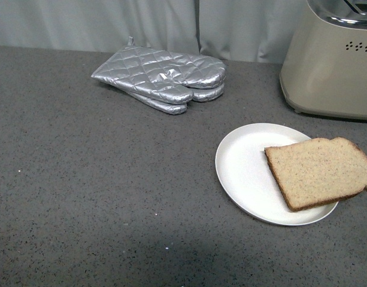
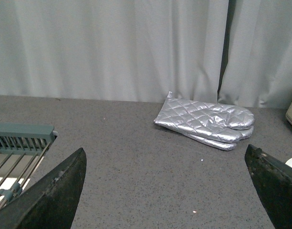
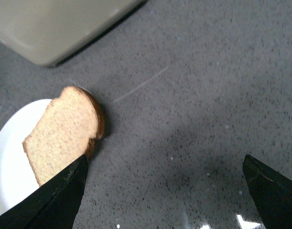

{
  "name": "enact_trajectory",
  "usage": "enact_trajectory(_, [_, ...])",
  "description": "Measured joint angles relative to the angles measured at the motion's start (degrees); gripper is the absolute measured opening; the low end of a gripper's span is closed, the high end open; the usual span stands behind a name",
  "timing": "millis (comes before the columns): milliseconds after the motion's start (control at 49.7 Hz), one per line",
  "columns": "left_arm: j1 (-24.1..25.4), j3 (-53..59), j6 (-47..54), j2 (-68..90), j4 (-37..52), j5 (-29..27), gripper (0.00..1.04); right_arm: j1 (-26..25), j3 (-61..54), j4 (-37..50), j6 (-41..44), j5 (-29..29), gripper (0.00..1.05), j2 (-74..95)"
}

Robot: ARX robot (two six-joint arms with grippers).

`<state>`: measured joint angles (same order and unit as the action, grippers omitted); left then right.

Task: Put bread into toaster

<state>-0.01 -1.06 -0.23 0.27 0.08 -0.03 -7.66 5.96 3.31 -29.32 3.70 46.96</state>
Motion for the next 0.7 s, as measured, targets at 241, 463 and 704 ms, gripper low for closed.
enact_trajectory(241, [0.00, 0.00, 0.00, 0.00, 0.00, 0.00, 0.98, 5.20, -3.80, 9.35, -7.54, 4.48, 0.95, 9.62])
enact_trajectory(463, [0.00, 0.00, 0.00, 0.00, 0.00, 0.00, 0.98, 9.92, -5.81, 26.01, -14.03, 9.07, 0.95, 24.92])
enact_trajectory(704, [0.00, 0.00, 0.00, 0.00, 0.00, 0.00, 0.98, 12.44, -5.92, 40.11, -17.49, 9.38, 0.95, 37.24])
